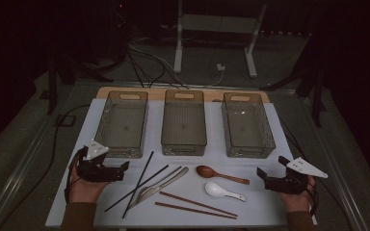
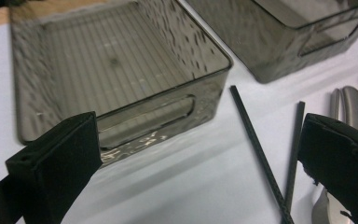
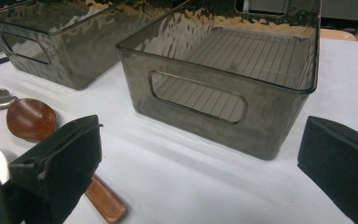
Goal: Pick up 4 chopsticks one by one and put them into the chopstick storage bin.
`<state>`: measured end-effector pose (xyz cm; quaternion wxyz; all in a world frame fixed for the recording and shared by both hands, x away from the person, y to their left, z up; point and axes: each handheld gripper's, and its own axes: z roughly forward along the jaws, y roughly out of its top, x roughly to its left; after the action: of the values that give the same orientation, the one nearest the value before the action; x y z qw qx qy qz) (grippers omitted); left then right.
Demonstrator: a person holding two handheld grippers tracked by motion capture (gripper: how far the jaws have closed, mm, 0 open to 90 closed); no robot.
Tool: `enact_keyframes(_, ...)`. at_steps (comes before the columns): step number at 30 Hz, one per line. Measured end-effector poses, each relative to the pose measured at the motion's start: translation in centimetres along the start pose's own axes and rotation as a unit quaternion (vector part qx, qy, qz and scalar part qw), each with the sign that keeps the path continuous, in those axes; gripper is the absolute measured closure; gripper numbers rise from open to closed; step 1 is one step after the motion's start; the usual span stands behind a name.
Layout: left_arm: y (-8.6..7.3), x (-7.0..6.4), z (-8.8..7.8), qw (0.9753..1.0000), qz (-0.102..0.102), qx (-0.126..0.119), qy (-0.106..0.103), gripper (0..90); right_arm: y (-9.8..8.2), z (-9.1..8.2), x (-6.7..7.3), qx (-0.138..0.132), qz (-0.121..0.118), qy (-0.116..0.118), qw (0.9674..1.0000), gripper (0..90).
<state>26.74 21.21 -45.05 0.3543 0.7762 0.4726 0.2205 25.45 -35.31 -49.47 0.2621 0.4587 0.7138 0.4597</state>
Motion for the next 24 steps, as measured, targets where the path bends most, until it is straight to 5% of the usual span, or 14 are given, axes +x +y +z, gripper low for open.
enact_keyframes(24,1.0,-2.3,3.9,0.9968,0.019,0.072,-0.031,0.8,0.0,0.0,-0.1,-0.004,0.002,-0.003,1.0000,0.0)
